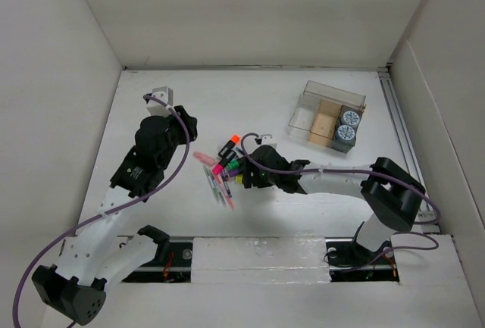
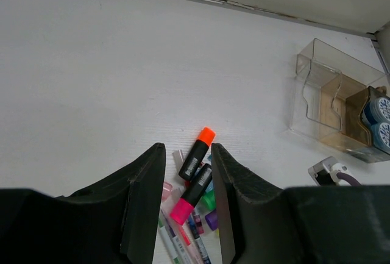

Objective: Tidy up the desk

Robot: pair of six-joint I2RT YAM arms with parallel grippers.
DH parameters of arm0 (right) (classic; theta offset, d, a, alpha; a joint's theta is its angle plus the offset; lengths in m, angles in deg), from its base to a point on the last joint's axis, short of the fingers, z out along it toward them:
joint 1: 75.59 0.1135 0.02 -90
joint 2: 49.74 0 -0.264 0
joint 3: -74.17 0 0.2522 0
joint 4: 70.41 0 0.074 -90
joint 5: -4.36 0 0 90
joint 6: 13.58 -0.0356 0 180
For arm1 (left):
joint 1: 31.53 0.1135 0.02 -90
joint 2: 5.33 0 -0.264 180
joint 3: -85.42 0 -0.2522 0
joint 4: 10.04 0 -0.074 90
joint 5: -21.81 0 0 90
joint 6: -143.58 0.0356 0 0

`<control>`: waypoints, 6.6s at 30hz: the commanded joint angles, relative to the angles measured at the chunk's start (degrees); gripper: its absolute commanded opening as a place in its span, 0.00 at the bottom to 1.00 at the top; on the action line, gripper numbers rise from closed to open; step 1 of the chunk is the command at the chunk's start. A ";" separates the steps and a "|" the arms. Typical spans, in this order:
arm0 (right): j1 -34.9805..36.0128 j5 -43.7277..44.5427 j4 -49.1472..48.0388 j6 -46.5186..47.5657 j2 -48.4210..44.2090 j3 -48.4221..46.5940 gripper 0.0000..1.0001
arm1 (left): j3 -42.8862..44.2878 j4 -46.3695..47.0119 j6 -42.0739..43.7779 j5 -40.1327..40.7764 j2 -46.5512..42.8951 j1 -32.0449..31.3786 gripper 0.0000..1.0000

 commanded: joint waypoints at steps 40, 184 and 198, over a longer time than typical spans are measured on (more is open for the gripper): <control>5.55 -3.92 1.86 -2.68 -1.34 3.54 0.84 | 1.49 2.14 0.20 -3.97 -4.21 0.38 0.28; -5.26 -10.07 0.80 -13.67 2.43 -5.15 0.64 | 1.84 3.90 -2.53 -8.28 6.07 -2.08 0.25; -5.78 1.60 6.14 -17.28 10.61 -12.70 0.57 | 1.58 4.07 -2.18 -8.54 5.28 -2.08 0.25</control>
